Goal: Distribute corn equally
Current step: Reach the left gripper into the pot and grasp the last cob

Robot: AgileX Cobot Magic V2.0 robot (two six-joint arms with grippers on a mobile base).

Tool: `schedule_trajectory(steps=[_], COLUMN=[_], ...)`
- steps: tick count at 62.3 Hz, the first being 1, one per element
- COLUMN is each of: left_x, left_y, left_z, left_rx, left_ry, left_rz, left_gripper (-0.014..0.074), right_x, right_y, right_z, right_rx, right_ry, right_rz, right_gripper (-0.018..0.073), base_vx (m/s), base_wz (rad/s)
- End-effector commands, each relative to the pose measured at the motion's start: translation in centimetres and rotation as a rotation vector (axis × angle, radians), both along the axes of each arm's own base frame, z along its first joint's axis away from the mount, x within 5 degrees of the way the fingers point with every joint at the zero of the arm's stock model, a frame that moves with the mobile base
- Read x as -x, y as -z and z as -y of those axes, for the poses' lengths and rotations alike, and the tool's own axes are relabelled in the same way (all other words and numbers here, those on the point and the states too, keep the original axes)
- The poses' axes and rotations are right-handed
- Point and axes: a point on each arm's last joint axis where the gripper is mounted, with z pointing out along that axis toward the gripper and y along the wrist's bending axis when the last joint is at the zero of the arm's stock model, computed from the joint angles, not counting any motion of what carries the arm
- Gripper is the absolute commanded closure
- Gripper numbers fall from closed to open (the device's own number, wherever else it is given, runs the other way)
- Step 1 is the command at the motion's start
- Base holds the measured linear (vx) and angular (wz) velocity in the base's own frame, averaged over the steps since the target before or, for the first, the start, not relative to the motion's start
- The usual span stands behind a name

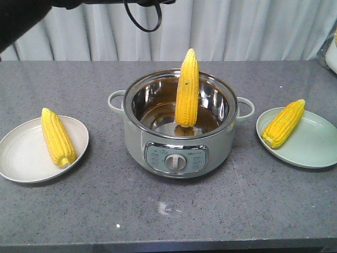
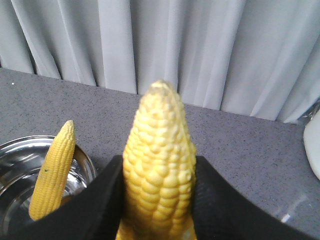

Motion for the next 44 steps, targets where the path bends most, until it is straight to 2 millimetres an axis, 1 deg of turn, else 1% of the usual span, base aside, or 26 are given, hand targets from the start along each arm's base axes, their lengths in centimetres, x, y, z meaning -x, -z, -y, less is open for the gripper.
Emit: schedule_trajectory(steps=[1, 7, 12, 16, 23, 33, 39, 44], left_x=[0.5, -0.8, -1.9, -2.7, -3.5, -4.2, -4.9, -5.5], left_y=[-2.6, -1.5, -0.7, -0.1, 1.0, 1.7, 3.0, 4.1], left_z=[-0.5, -0.4, -0.7, -0.8, -0.3, 0.3, 0.8, 1.2], left_rx=[0.118, 0.171, 0.227, 0.248, 0.251, 0.329, 0.318, 0.305], left_ry=[-0.001, -0.027, -0.062, -0.08, -0.085, -0.069, -0.063, -0.067], left_rz=[0.05, -0.002, -0.053, -0.076, -0.086, -0.111, -0.133, -0.151], left_gripper=[0.0194, 0.0037, -0.0043, -0.0071, -0.0062, -0.002, 0.0006, 0.001], right_x=[1.7, 1.7, 1.7, 1.7, 1.7, 1.7, 1.7, 1.7], right_y=[-1.5, -1.5, -1.5, -1.5, -1.5, -1.5, -1.5, -1.5], right_z=[-0.3, -0.3, -0.3, -0.3, -0.3, -0.3, -0.3, -0.3], right_rx=[0.003, 0.003, 0.003, 0.003, 0.003, 0.003, 0.003, 0.003], right_ry=[-0.006, -0.006, -0.007, -0.006, -0.006, -0.006, -0.006, -0.006], right_rz=[0.059, 0.059, 0.059, 0.059, 0.059, 0.059, 0.059, 0.059], right_gripper=[0.0564, 0.0564, 0.0564, 0.0564, 0.0564, 0.0564, 0.0564, 0.0564], base_vx=[0.0, 0.0, 0.0, 0.0, 0.0, 0.0, 0.0, 0.0], base_wz=[0.0, 0.0, 0.0, 0.0, 0.0, 0.0, 0.0, 0.0])
